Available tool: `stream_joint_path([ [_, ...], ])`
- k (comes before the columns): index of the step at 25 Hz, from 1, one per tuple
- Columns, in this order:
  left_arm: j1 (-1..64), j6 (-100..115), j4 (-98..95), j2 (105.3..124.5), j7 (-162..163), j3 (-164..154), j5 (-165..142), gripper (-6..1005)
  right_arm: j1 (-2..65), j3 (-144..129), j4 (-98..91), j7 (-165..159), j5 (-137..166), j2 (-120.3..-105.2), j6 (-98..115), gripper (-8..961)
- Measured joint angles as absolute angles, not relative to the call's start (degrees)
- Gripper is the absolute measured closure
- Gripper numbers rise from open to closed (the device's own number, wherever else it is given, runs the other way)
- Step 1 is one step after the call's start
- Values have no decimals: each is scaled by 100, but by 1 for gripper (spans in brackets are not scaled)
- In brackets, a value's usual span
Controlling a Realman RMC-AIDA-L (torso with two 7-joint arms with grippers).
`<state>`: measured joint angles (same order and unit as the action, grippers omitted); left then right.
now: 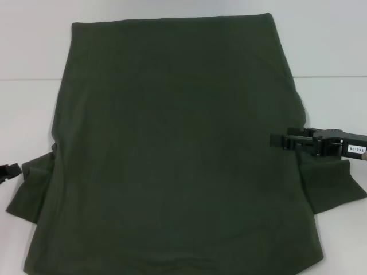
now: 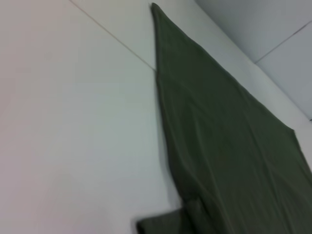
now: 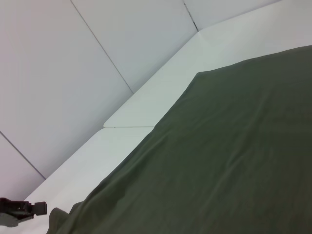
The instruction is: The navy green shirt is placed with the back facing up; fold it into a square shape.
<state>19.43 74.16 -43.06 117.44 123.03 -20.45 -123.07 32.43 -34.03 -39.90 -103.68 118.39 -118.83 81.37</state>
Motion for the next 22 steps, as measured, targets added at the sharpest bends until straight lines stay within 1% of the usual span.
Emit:
stream_joint_path([
  [3, 1937, 7419, -4452, 11726, 12430, -2048, -12399, 935, 3243, -3397, -3990, -10370, 11839, -11883, 8139, 117],
  [7, 2001, 7504, -4445, 11656, 12455, -2060, -12465, 918, 3243, -3393, -3990, -10371, 11839, -11882, 8138, 117],
  [20, 2079, 7816, -4449, 11663, 12124, -2173, -12457, 846, 3269, -3392, -3955, -10371, 11839, -11874, 8064, 118],
  [22, 2079, 7824, -4441, 11665, 12112, -2166, -12444, 750, 3269, -3392, -3955, -10371, 11839, -11874, 8062, 118],
])
